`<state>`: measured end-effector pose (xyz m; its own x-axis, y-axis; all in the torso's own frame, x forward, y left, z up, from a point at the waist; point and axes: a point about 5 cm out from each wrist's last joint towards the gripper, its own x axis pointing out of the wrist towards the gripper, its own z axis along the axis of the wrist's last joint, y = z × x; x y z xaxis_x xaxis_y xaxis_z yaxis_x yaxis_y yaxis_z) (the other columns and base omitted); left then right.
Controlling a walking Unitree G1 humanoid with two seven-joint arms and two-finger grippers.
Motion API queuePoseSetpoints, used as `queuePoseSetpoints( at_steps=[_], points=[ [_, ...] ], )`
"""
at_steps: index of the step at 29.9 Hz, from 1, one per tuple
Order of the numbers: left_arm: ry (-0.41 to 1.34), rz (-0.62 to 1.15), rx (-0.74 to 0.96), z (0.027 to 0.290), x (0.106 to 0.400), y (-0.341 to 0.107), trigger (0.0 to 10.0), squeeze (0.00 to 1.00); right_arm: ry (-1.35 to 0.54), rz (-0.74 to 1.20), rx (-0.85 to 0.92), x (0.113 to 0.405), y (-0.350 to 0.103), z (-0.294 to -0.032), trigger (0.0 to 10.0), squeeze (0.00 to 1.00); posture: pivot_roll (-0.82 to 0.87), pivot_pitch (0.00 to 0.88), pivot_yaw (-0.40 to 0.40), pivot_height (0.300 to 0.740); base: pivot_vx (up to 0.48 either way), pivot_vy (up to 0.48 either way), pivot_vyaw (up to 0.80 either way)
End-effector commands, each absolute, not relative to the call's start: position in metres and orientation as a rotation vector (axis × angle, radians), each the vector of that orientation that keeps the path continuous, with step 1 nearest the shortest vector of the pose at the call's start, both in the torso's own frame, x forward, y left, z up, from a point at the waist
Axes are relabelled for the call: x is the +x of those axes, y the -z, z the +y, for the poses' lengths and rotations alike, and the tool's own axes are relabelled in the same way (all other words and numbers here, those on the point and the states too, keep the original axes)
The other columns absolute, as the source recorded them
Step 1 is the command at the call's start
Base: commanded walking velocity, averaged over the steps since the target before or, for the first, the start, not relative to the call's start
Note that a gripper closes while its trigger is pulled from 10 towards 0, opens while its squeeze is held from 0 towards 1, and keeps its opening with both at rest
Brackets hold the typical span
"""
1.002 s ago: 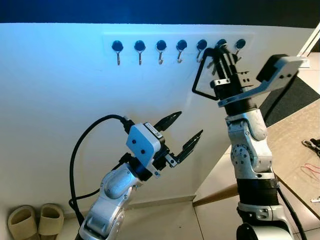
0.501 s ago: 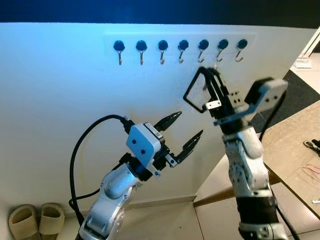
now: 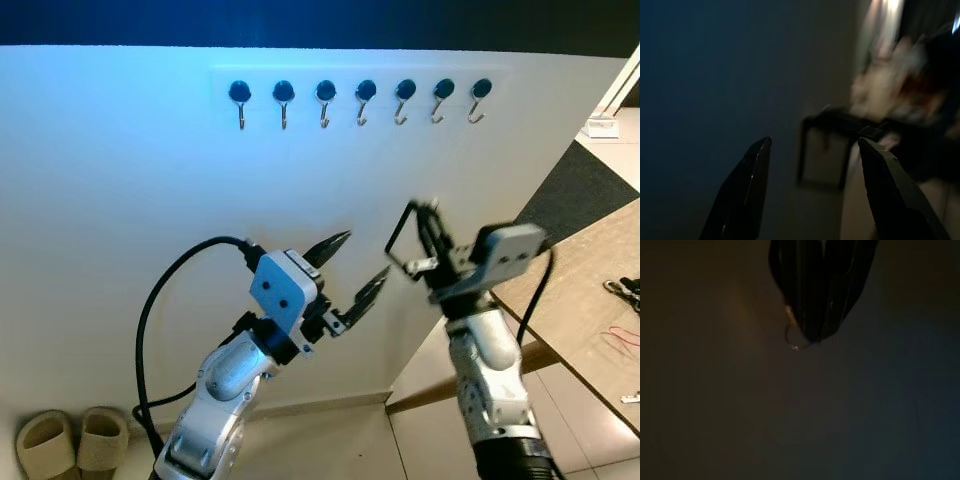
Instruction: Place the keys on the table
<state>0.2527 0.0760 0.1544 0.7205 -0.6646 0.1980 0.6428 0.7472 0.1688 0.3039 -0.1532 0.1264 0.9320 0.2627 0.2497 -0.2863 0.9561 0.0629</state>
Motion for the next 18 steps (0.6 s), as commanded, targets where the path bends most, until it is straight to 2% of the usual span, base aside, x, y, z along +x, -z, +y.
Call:
queuePoseSetpoints(
  at_steps=[1,2,3,4,5,6,8,11,12,13,15,16,18],
  points=[
    [0.687,-0.175,0.122,0.085,0.254,-0.137,10.0,0.0,-0.297,-0.154,0.118,0.3,-0.107,-0.153,0.0,0.0,0.07,0.108,-0.056,0.74,0.0,0.0,0.0],
    [0.636,-0.105,0.134,0.096,0.256,-0.121,10.0,0.0,-0.304,-0.096,0.124,0.297,-0.091,-0.153,0.0,0.0,0.07,0.107,-0.057,0.74,0.0,0.0,0.0],
    [0.636,-0.105,0.134,0.096,0.256,-0.121,10.0,0.0,-0.304,-0.096,0.124,0.297,-0.091,-0.153,0.0,0.0,0.07,0.107,-0.057,0.74,0.0,0.0,0.0],
    [0.567,-0.016,0.136,0.111,0.256,-0.101,10.0,0.0,-0.305,-0.022,0.115,0.293,-0.073,-0.154,0.4,0.0,0.07,0.107,-0.06,0.74,0.0,0.0,0.0],
    [0.567,-0.016,0.136,0.111,0.256,-0.101,10.0,0.0,-0.305,-0.022,0.115,0.293,-0.073,-0.154,0.4,0.0,0.07,0.107,-0.06,0.74,0.0,0.0,0.0],
    [0.45,0.122,0.121,0.132,0.254,-0.072,10.0,0.0,-0.294,0.09,0.09,0.286,-0.048,-0.157,10.0,0.0,0.08,0.108,-0.061,0.74,0.0,0.0,0.0],
    [0.323,0.265,0.103,0.156,0.246,-0.041,10.0,0.0,-0.28,0.21,0.06,0.275,-0.023,-0.162,10.0,0.0,0.08,0.108,-0.062,0.74,0.0,0.0,0.0],
    [0.243,0.355,0.078,0.166,0.24,-0.022,10.0,0.0,-0.258,0.282,0.043,0.268,-0.009,-0.167,10.0,0.0,0.08,0.107,-0.065,0.74,0.0,0.0,0.0],
    [0.059,0.591,-0.011,0.187,0.217,0.023,10.0,0.0,-0.189,0.47,0.008,0.249,0.02,-0.18,10.0,0.0,0.08,0.099,-0.07,0.74,0.0,0.0,0.0],
    [0.059,0.591,-0.011,0.187,0.217,0.023,10.0,0.0,-0.189,0.47,0.008,0.249,0.02,-0.18,10.0,0.0,0.08,0.099,-0.07,0.74,0.0,0.0,0.0],
    [-0.048,0.743,-0.058,0.198,0.192,0.051,10.0,0.0,-0.111,0.608,0.023,0.232,0.04,-0.191,10.0,0.0,0.08,0.099,-0.07,0.74,0.0,0.0,0.0],
    [-0.048,0.743,-0.058,0.198,0.192,0.051,10.0,0.0,-0.111,0.608,0.023,0.232,0.04,-0.191,10.0,0.0,0.08,0.099,-0.07,0.74,0.0,0.0,0.0],
    [-0.092,0.862,-0.048,0.204,0.166,0.07,10.0,0.0,0.007,0.709,0.073,0.216,0.054,-0.204,10.0,0.0,0.07,0.087,-0.06,0.74,0.0,0.0,0.0]
  ],
)
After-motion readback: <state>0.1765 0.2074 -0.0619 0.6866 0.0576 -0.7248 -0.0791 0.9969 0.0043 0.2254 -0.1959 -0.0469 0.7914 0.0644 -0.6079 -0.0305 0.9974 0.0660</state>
